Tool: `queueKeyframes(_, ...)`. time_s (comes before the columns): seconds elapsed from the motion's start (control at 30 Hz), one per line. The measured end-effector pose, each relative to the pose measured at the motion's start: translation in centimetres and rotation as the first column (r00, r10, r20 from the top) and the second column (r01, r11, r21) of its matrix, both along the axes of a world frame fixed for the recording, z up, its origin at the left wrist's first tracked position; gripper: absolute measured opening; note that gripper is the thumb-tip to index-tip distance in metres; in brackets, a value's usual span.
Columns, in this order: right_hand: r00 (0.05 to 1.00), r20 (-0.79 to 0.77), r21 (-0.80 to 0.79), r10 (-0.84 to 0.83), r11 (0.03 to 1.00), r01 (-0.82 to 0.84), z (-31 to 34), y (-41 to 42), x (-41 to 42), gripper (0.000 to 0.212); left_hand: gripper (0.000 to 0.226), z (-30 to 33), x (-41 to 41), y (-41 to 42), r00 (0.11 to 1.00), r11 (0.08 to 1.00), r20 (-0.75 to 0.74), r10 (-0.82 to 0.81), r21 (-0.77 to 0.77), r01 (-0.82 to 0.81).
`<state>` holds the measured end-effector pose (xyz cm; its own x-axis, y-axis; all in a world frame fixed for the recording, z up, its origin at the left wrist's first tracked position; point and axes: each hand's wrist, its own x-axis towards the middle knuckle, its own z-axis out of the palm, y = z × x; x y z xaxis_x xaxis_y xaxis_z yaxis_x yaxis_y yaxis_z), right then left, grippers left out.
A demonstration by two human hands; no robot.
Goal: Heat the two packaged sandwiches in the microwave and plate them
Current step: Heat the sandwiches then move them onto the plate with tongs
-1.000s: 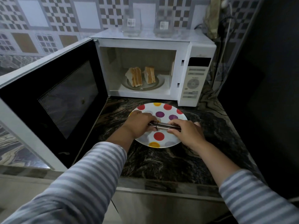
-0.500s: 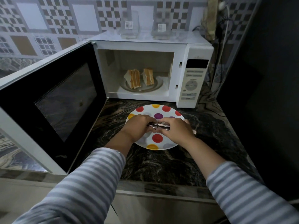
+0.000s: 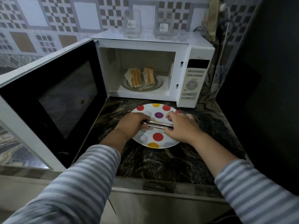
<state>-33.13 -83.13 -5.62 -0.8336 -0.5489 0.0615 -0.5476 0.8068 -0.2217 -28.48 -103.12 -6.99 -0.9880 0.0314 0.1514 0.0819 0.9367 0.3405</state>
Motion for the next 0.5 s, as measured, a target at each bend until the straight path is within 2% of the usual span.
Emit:
queueKeyframes(0.07, 0.998, 0.024, -0.019, 0.054, 0.998, -0.053, -0.1, -1.3, 0.4, 0.045, 0.037, -0.1, -0.1, 0.0, 1.000, 1.000, 0.000, -0.008, 0.003, 0.008)
queueKeyframes(0.17, 0.994, 0.081, -0.012, 0.069, 0.998, -0.068, -1.1, -2.5, 0.3, 0.031, 0.039, -0.3, -0.1, -0.6, 1.000, 1.000, -0.003, -0.007, -0.025, 0.007)
queueKeyframes(0.23, 0.994, 0.093, -0.018, 0.057, 0.998, -0.055, -1.7, -3.0, 0.2, 0.027, 0.045, -0.7, 0.3, -1.1, 0.997, 0.998, -0.073, -0.014, -0.064, 0.009)
queueKeyframes(0.3, 0.998, 0.062, 0.002, 0.014, 1.000, -0.014, -1.9, -3.2, -0.3, 0.024, 0.060, -1.4, 0.9, -1.5, 0.986, 0.998, -0.161, 0.048, -0.020, -0.052)
queueKeyframes(0.37, 0.999, 0.032, -0.013, -0.042, 0.999, 0.043, -1.6, -3.4, -1.2, 0.024, 0.070, -2.2, 1.4, -2.3, 0.969, 0.986, -0.182, 0.164, 0.071, -0.154)
queueKeyframes(0.5, 0.992, 0.023, -0.085, -0.123, 0.989, 0.125, 0.7, -4.8, -3.9, 0.032, 0.074, -4.7, 1.9, -4.3, 0.961, 0.947, 0.046, 0.272, 0.165, -0.276)
